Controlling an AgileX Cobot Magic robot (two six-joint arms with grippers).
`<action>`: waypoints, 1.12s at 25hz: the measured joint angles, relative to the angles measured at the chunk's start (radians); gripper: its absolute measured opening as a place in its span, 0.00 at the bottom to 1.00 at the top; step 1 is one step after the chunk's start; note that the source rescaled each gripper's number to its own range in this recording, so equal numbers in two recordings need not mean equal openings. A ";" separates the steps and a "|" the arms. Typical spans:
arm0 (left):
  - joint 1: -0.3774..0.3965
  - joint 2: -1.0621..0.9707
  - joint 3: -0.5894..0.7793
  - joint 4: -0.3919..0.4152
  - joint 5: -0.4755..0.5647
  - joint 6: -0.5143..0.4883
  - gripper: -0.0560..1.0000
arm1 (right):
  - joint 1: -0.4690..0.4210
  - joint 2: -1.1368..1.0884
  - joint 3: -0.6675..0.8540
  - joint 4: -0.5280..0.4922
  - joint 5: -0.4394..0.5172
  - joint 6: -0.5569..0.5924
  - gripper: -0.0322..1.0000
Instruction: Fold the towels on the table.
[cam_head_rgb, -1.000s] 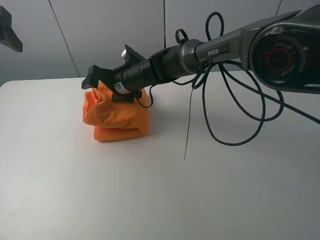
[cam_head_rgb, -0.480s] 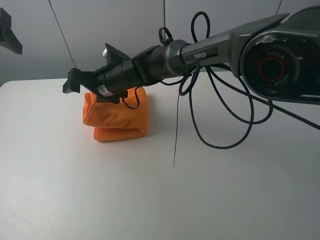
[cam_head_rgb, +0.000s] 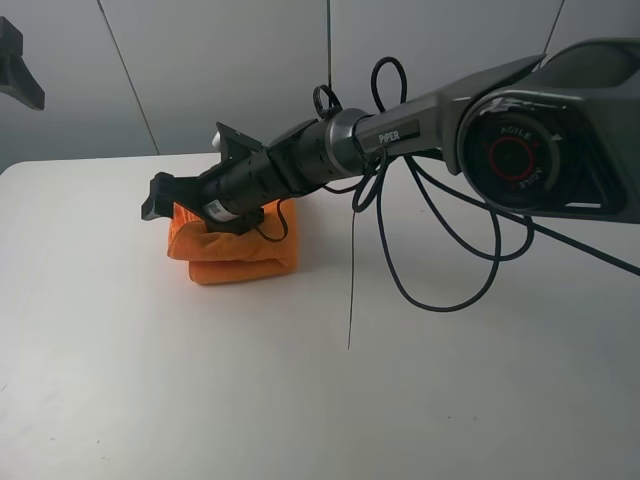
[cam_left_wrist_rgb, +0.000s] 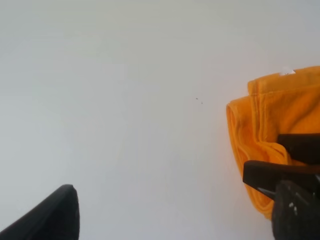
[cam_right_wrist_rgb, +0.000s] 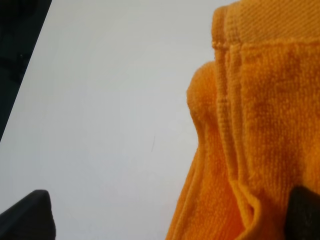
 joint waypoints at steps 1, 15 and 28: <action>0.000 0.000 0.000 0.000 0.000 0.000 1.00 | 0.000 0.000 0.000 0.000 0.002 0.000 1.00; 0.000 -0.039 0.000 -0.023 -0.025 0.010 1.00 | 0.000 -0.166 -0.013 -0.063 0.064 -0.031 1.00; 0.000 -0.225 0.000 -0.010 0.010 0.017 1.00 | -0.230 -0.258 -0.013 -0.560 0.184 0.265 1.00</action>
